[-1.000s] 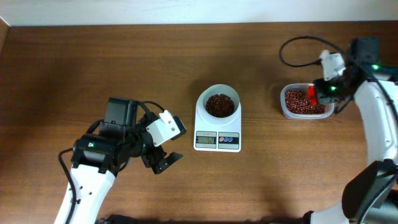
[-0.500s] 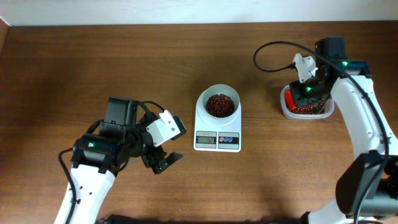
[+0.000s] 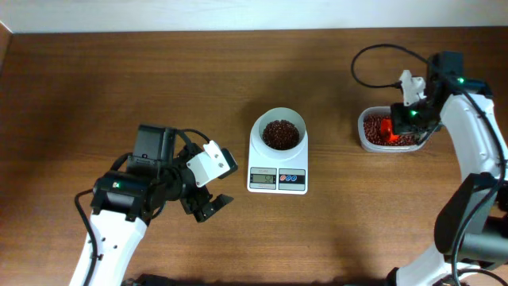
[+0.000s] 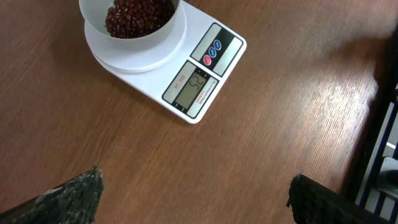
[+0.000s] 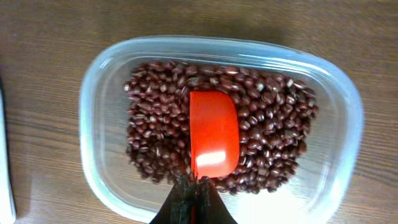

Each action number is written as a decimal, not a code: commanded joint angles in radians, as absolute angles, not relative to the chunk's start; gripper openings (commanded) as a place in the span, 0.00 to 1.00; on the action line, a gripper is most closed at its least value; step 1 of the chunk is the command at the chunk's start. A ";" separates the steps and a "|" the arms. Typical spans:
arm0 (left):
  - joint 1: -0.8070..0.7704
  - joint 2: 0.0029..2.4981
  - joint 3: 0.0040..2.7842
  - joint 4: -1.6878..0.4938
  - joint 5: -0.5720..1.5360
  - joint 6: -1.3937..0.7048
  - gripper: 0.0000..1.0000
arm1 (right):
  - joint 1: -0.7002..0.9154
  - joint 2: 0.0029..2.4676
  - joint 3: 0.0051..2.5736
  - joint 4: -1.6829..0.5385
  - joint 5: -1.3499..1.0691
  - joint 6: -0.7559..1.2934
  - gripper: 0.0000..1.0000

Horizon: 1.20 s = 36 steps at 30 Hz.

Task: Scoop and weigh 50g on scale
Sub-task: 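Dip the scoop into the bean tub with the right gripper, then carry the scoop with the right gripper over the bowl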

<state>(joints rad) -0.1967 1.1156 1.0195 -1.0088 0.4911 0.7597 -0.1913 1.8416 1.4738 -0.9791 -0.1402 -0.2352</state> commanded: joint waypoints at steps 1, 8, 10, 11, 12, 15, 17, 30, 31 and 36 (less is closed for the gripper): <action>-0.192 1.113 1.036 -1.008 0.508 0.773 0.99 | -0.221 1.858 1.481 -0.983 -0.174 -0.227 0.04; -0.192 1.113 1.036 -1.008 0.508 0.773 0.99 | -0.231 1.836 1.613 -1.086 -0.276 -0.227 0.04; -0.192 1.113 1.036 -1.008 0.508 0.773 0.99 | -0.231 1.836 1.638 -1.089 -0.216 -0.227 0.04; -0.192 1.113 1.036 -1.008 0.508 0.773 0.99 | -0.231 1.836 1.638 -1.098 -0.173 -0.227 0.04; -0.192 1.113 1.036 -1.008 0.508 0.773 0.99 | -0.231 1.836 1.638 -1.113 -0.126 -0.227 0.04; -0.192 1.113 1.036 -1.008 0.508 0.773 0.99 | -0.230 1.837 1.636 -1.119 -0.051 -0.228 0.04; -0.192 1.113 1.036 -1.008 0.508 0.773 0.99 | -0.211 1.835 1.645 -1.156 -0.056 -0.231 0.04; -0.192 1.113 1.036 -1.008 0.508 0.773 0.99 | -0.072 1.803 1.742 -1.145 -0.125 -0.221 0.04; -0.192 1.113 1.036 -1.008 0.508 0.773 0.99 | -0.072 1.794 1.779 -1.145 -0.203 -0.236 0.04; -0.192 1.113 1.036 -1.008 0.508 0.773 0.99 | -0.048 1.779 1.825 -1.147 -0.524 -0.331 0.04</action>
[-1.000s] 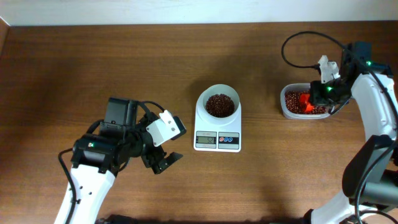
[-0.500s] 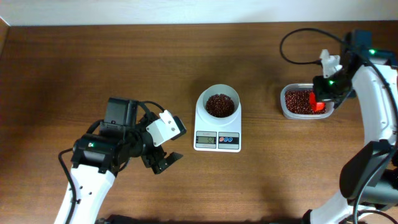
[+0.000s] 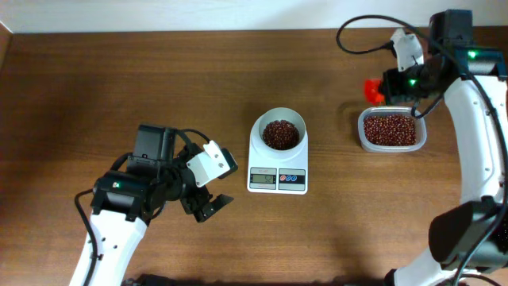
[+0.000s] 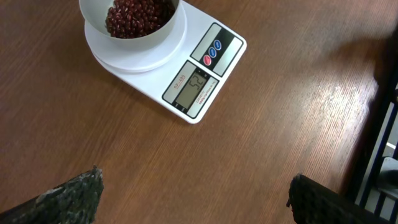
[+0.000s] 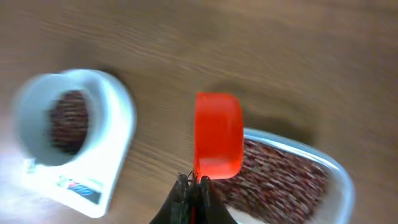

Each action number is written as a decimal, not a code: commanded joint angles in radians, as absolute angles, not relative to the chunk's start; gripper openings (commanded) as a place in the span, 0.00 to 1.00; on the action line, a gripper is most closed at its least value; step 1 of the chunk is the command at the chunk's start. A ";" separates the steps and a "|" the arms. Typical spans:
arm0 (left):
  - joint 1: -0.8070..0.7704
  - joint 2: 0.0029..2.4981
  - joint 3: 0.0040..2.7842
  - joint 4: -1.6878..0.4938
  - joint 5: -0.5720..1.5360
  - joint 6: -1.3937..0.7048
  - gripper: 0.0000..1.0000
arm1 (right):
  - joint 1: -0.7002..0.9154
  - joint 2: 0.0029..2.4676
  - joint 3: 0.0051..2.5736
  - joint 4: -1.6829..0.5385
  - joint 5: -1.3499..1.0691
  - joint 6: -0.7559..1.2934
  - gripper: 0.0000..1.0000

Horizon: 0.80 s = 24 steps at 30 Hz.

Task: Scoop and weigh 50g on scale
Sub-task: 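Carry the scoop with the right gripper over the bowl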

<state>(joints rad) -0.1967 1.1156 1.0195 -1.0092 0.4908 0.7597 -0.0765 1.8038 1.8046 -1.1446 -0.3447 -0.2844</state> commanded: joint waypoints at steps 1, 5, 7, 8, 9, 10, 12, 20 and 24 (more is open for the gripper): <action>-0.192 1.113 1.036 -1.008 0.508 0.773 0.99 | -0.008 1.779 1.825 -1.149 -0.550 -0.363 0.04; -0.192 1.113 1.036 -1.008 0.508 0.773 0.99 | 0.177 1.782 1.822 -1.152 -0.506 -0.465 0.04; -0.192 1.113 1.036 -1.008 0.508 0.773 0.98 | 0.229 1.795 1.822 -1.156 -0.439 -0.465 0.04; -0.192 1.113 1.036 -1.008 0.508 0.773 0.99 | 0.246 1.803 1.822 -1.156 -0.433 -0.465 0.04; -0.192 1.113 1.036 -1.008 0.508 0.773 0.99 | 0.274 1.819 1.820 -1.157 -0.432 -0.469 0.04; -0.192 1.113 1.036 -1.008 0.508 0.773 0.99 | 0.283 1.830 1.817 -1.160 -0.433 -0.469 0.04; -0.192 1.113 1.036 -1.008 0.508 0.773 0.99 | 0.298 1.855 1.804 -1.175 -0.433 -0.468 0.04; -0.192 1.113 1.036 -1.008 0.508 0.773 0.99 | 0.324 1.951 1.765 -1.143 -0.433 -0.468 0.04; -0.192 1.113 1.036 -1.008 0.508 0.773 0.99 | 0.344 1.971 1.765 -1.096 -0.322 -0.468 0.04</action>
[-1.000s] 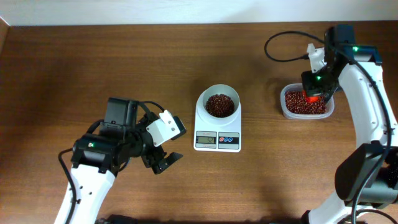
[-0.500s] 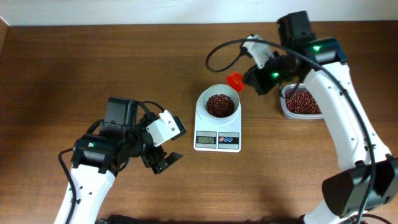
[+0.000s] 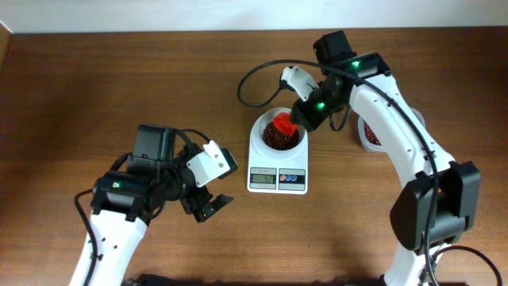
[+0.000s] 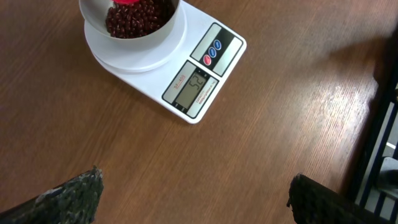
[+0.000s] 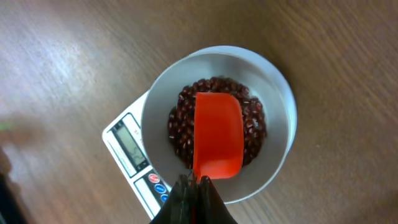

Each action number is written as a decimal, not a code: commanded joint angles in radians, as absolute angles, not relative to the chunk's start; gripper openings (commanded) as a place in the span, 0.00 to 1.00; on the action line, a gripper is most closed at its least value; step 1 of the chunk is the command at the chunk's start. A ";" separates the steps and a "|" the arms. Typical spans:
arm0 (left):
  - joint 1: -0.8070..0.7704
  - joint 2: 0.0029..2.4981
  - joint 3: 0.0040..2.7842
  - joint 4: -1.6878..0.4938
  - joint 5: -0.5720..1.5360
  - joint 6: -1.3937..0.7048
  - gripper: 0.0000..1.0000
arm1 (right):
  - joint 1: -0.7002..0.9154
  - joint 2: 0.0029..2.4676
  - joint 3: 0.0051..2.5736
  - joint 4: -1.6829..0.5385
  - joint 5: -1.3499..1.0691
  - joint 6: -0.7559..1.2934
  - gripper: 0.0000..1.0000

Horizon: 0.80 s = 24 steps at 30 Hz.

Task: Scoop and weigh 50g on scale
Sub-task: 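Carry the scoop with the right gripper over the bowl, then tip the scoop into the bowl, shaking out small amounts of beans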

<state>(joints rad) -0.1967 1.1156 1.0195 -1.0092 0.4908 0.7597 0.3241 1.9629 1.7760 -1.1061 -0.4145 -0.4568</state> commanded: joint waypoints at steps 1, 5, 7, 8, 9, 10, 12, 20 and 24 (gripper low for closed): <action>-0.192 1.113 1.036 -1.008 0.508 0.773 0.99 | 0.354 1.972 1.765 -1.096 -0.279 -0.468 0.04; -0.192 1.113 1.036 -1.008 0.508 0.773 0.99 | 0.375 1.972 1.765 -1.089 -0.264 -0.468 0.04; -0.192 1.113 1.036 -1.008 0.508 0.773 0.99 | 0.375 1.972 1.765 -1.084 -0.258 -0.468 0.04; -0.192 1.113 1.036 -1.008 0.508 0.773 0.99 | 0.375 1.972 1.765 -1.084 -0.257 -0.468 0.04; -0.192 1.113 1.036 -1.008 0.508 0.773 0.99 | 0.375 1.972 1.765 -1.084 -0.257 -0.468 0.04; -0.192 1.113 1.036 -1.008 0.508 0.773 0.99 | 0.375 1.973 1.765 -1.084 -0.257 -0.468 0.04; -0.192 1.113 1.036 -1.008 0.508 0.773 0.99 | 0.375 1.983 1.765 -1.084 -0.257 -0.468 0.04; -0.192 1.113 1.036 -1.008 0.508 0.773 0.99 | 0.376 2.005 1.765 -1.080 -0.257 -0.468 0.04; -0.192 1.113 1.036 -1.008 0.508 0.773 0.99 | 0.385 2.006 1.765 -1.066 -0.249 -0.469 0.04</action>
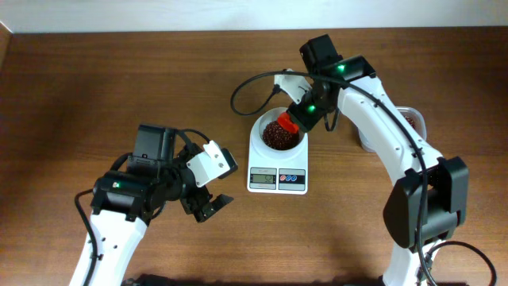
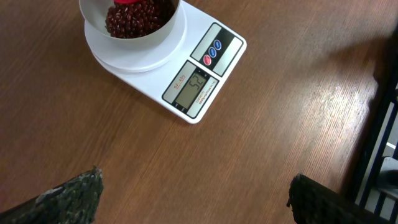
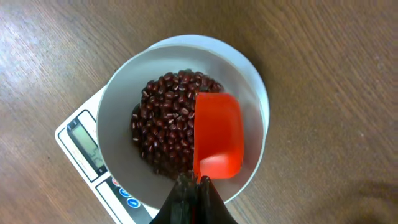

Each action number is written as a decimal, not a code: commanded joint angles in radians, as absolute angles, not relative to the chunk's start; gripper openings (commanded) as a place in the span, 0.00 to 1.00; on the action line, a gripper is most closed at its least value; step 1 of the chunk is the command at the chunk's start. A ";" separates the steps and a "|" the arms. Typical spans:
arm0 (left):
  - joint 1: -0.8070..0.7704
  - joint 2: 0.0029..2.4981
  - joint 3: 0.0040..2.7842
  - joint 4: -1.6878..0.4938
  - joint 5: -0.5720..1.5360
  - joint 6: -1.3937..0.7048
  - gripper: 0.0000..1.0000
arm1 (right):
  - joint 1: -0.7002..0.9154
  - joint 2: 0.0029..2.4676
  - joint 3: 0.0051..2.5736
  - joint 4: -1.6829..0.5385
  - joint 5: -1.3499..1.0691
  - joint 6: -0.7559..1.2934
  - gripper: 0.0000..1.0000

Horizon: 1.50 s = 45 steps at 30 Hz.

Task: Scoop and weigh 50g on scale
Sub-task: 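Tip the scoop into the bowl, shaking out small amounts of beans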

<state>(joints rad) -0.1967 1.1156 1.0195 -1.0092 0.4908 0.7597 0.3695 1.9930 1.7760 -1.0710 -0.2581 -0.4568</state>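
Note:
A white scale (image 1: pixel 278 168) stands mid-table with a white bowl (image 1: pixel 295 121) of dark red beans (image 3: pixel 165 124) on its platform. My right gripper (image 3: pixel 194 182) is shut on the handle of a red scoop (image 3: pixel 217 134), which hangs over the bowl's right side and looks empty inside. In the overhead view the red scoop (image 1: pixel 287 123) sits at the bowl's upper right. The scale's display (image 2: pixel 193 87) faces the left wrist camera. My left gripper (image 1: pixel 208 205) hangs open over bare wood left of the scale, its fingers (image 2: pixel 71 196) wide apart.
A clear tub of beans (image 1: pixel 409 121) sits at the right, mostly hidden behind my right arm. Black cables loop above the scale near the right arm. A dark frame edge (image 2: pixel 382 143) shows at the right of the left wrist view.
The red scoop has shifted from over the middle of the bowl's beans to its right side. The left arm has not moved.
My right gripper held the scoop down in the tub's beans at the right. Then it held the scoop above the tub's left edge, then over the bowl on the scale, and now at the bowl's right side. The left gripper stayed open and still.

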 commanded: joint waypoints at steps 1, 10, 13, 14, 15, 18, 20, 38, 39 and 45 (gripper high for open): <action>-0.192 1.113 1.036 -1.008 0.508 0.773 0.99 | 0.386 2.006 1.765 -1.054 -0.249 -0.469 0.04; -0.192 1.113 1.036 -1.008 0.508 0.773 0.99 | 0.387 2.006 1.765 -1.052 -0.212 -0.469 0.04; -0.192 1.113 1.036 -1.008 0.508 0.773 0.99 | 0.390 2.016 1.763 -1.057 -0.212 -0.479 0.04; -0.192 1.113 1.036 -1.008 0.508 0.773 0.99 | 0.395 2.019 1.763 -1.062 -0.212 -0.479 0.04; -0.192 1.113 1.036 -1.008 0.508 0.773 0.99 | 0.404 2.021 1.763 -1.062 -0.212 -0.479 0.04; -0.192 1.113 1.036 -1.008 0.508 0.773 0.99 | 0.431 2.021 1.763 -1.067 -0.212 -0.480 0.04; -0.192 1.113 1.036 -1.008 0.508 0.773 0.99 | 0.433 2.021 1.763 -1.086 -0.216 -0.479 0.04; -0.192 1.113 1.036 -1.008 0.508 0.773 0.99 | 0.245 2.020 1.765 -1.165 -0.653 -0.430 0.04; -0.192 1.113 1.036 -1.008 0.508 0.773 0.99 | 0.235 2.020 1.765 -1.166 -0.655 -0.430 0.04; -0.192 1.113 1.036 -1.008 0.508 0.773 0.99 | 0.233 1.985 1.768 -1.179 -0.655 -0.430 0.04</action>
